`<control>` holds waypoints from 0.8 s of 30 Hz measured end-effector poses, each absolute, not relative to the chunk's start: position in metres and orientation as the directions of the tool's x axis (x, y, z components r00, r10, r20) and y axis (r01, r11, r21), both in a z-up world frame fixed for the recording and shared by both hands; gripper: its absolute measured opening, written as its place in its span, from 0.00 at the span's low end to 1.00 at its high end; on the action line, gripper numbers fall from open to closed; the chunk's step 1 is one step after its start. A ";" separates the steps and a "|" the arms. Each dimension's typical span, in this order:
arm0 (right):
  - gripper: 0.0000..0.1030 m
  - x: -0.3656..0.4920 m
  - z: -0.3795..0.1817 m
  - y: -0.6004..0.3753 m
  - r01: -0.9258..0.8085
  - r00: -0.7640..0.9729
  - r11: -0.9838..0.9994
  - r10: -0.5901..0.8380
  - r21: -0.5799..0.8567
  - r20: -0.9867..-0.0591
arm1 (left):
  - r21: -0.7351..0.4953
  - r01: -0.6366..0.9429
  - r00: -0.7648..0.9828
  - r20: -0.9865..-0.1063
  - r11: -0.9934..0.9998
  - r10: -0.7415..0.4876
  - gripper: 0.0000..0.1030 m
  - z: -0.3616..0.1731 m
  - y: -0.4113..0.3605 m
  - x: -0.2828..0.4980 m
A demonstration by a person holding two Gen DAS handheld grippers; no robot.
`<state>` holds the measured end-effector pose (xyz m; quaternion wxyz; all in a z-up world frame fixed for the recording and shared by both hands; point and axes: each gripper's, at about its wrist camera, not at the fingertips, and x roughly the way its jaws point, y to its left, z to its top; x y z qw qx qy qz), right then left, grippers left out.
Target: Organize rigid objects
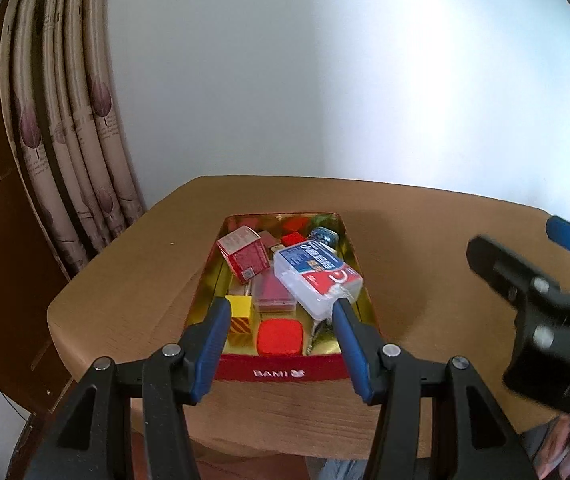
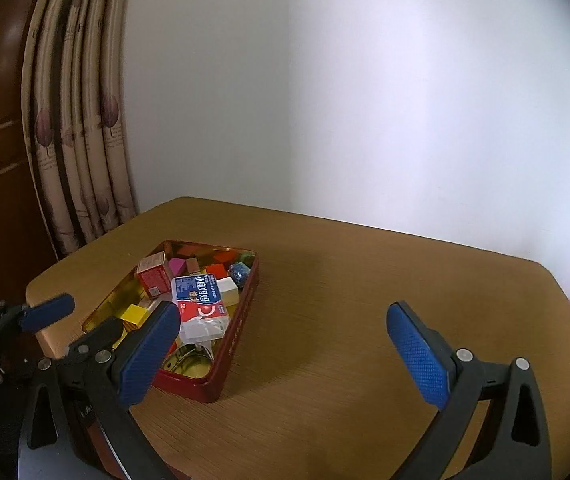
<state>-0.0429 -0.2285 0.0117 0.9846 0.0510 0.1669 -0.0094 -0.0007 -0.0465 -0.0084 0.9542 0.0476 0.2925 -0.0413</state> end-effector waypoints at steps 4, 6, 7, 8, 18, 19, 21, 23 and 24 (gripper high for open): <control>0.99 -0.050 0.013 -0.239 0.043 0.946 0.992 -0.003 0.115 -0.325 | 0.040 0.112 0.819 -0.570 0.993 -0.069 0.52 -0.010 -0.047 -0.008; 0.99 -0.052 0.013 -0.243 0.042 0.946 0.992 -0.002 0.118 -0.325 | 0.044 0.101 0.819 -0.570 0.994 -0.058 0.52 -0.012 -0.048 -0.010; 0.99 -0.053 0.012 -0.245 0.044 0.945 0.992 -0.004 0.116 -0.326 | 0.050 0.097 0.821 -0.569 0.994 -0.052 0.52 -0.012 -0.049 -0.011; 0.99 -0.054 0.011 -0.247 0.044 0.944 0.992 -0.004 0.115 -0.329 | 0.057 0.094 0.822 -0.567 0.994 -0.046 0.52 -0.013 -0.049 -0.010; 0.99 -0.045 0.001 -0.250 0.039 0.928 0.992 0.008 0.118 -0.373 | 0.065 0.126 0.799 -0.598 0.990 -0.062 0.52 -0.022 -0.055 -0.004; 0.99 -0.044 0.000 -0.250 0.037 0.926 0.993 0.010 0.116 -0.376 | 0.057 0.131 0.791 -0.607 0.990 -0.070 0.52 -0.023 -0.055 -0.002; 0.99 -0.042 -0.002 -0.248 0.032 0.923 0.994 0.012 0.108 -0.385 | 0.049 0.134 0.792 -0.606 0.990 -0.077 0.53 -0.024 -0.054 -0.001; 0.99 -0.041 -0.004 -0.246 0.025 0.919 0.994 0.019 0.105 -0.393 | 0.051 0.133 0.790 -0.608 0.990 -0.075 0.53 -0.025 -0.054 -0.001; 0.99 -0.041 -0.004 -0.245 0.023 0.918 0.994 0.020 0.103 -0.396 | 0.049 0.133 0.790 -0.609 0.990 -0.076 0.53 -0.025 -0.054 -0.001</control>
